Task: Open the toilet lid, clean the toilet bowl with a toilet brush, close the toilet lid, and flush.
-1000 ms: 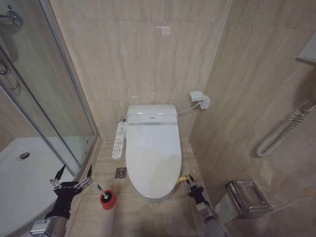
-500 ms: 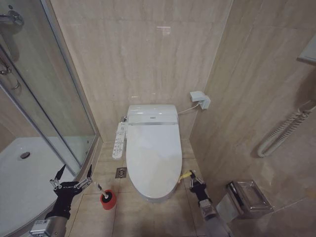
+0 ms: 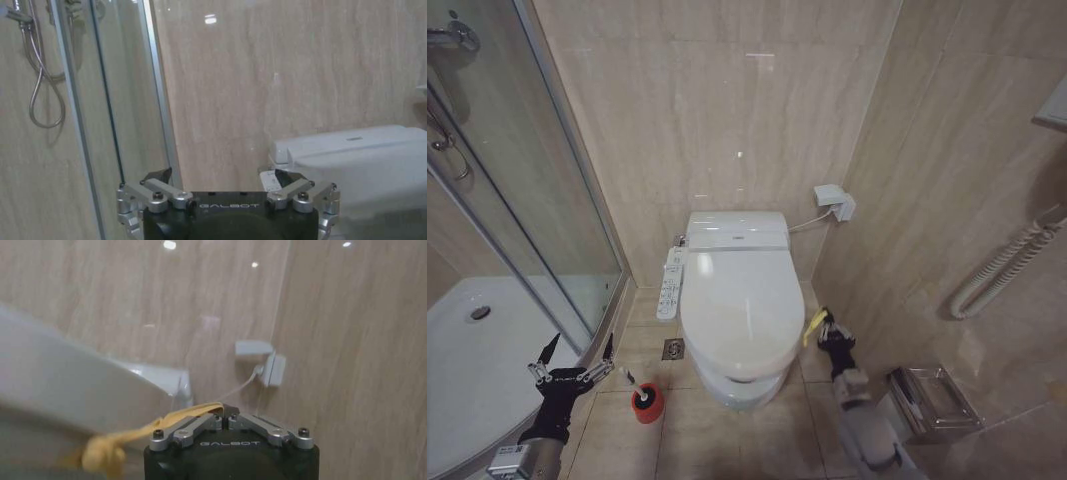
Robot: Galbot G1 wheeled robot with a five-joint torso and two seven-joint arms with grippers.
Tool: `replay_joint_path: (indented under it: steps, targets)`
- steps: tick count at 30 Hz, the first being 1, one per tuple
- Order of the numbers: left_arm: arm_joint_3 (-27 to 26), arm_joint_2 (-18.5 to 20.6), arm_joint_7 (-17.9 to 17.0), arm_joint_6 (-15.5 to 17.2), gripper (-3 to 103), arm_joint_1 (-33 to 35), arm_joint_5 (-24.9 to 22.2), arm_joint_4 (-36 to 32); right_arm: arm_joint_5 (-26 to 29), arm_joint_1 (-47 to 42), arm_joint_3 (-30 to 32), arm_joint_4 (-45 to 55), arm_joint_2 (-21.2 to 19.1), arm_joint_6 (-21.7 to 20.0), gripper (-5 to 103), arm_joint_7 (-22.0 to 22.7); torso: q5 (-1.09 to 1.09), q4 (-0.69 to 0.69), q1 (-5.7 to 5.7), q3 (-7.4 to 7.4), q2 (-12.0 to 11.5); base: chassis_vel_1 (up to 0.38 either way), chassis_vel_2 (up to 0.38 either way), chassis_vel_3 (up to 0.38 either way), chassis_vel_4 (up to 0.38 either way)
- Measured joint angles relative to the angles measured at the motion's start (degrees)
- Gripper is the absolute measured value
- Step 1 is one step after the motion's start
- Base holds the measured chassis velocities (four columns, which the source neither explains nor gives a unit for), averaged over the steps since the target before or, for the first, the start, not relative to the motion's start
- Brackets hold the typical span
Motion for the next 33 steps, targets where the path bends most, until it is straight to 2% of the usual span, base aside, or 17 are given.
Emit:
replay_joint_path:
  steps: [8, 16, 23, 33]
  targets:
    - [0.0, 0.0, 0.0, 0.0, 100, 0.0, 0.0, 0.0, 4.3, 6.6, 2.0, -0.9, -0.7, -1.3, 1, 0.0, 0.00, 0.05, 0.00, 0.00, 0.0, 0.000, 0.000, 0.000, 0.000]
    - [0.0, 0.0, 0.0, 0.0, 100, 0.0, 0.0, 0.0, 6.1, 13.6, 1.7, -4.1, -0.5, -2.9, 1, 0.0, -0.01, -0.01, 0.00, 0.00, 0.0, 0.000, 0.000, 0.000, 0.000]
    - [0.0, 0.0, 0.0, 0.0, 100, 0.0, 0.0, 0.0, 7.2, 21.3, -0.3, -10.7, 0.2, -3.4, 1, 0.0, 0.00, -0.01, 0.00, 0.00, 0.0, 0.000, 0.000, 0.000, 0.000]
    - [0.0, 0.0, 0.0, 0.0, 100, 0.0, 0.0, 0.0, 9.6, 35.0, -2.3, -22.0, -1.1, -3.3, 1, -0.8, 0.00, 0.02, 0.01, 0.01, 0.0, 0.000, 0.000, 0.000, 0.000]
